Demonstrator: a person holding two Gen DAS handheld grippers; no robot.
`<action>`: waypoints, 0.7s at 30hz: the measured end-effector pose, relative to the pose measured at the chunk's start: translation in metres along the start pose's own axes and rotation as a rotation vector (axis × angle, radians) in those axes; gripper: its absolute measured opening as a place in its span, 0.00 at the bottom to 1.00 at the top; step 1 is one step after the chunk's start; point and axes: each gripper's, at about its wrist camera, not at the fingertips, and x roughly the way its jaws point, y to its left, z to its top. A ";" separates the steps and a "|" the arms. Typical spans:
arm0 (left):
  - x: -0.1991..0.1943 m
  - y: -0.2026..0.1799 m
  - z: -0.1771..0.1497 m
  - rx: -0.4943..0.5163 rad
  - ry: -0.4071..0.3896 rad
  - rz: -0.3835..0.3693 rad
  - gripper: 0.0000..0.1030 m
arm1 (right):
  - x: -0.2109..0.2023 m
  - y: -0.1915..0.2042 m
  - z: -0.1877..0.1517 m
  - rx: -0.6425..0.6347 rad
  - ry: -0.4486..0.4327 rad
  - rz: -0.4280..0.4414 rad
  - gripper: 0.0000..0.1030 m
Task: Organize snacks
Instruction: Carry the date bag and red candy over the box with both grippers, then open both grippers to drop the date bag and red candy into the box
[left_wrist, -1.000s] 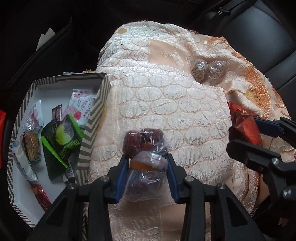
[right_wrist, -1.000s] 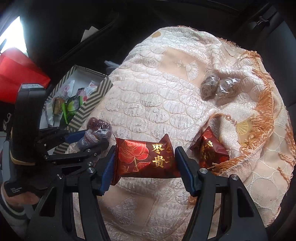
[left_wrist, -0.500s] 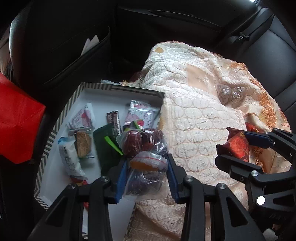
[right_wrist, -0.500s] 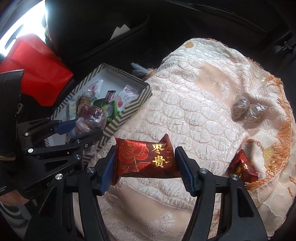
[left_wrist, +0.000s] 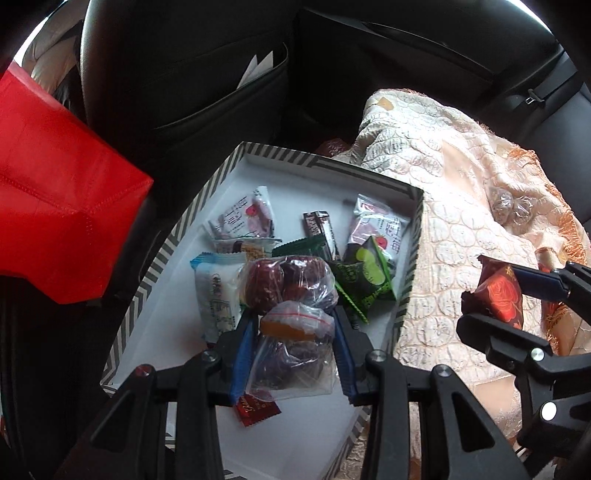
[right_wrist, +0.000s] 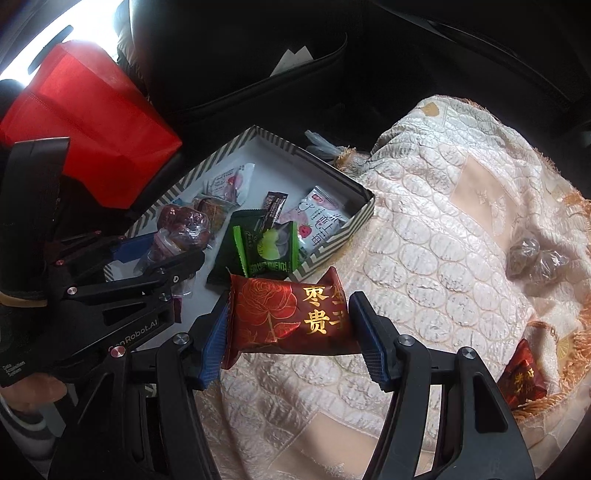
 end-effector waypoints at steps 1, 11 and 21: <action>0.002 0.004 -0.001 -0.007 0.003 0.003 0.41 | 0.003 0.002 0.002 -0.004 0.003 0.001 0.60; 0.018 0.029 -0.015 -0.051 0.042 0.023 0.41 | 0.036 0.017 0.023 -0.033 0.035 -0.006 0.60; 0.027 0.042 -0.024 -0.073 0.059 0.057 0.41 | 0.066 0.044 0.034 -0.077 0.073 0.019 0.60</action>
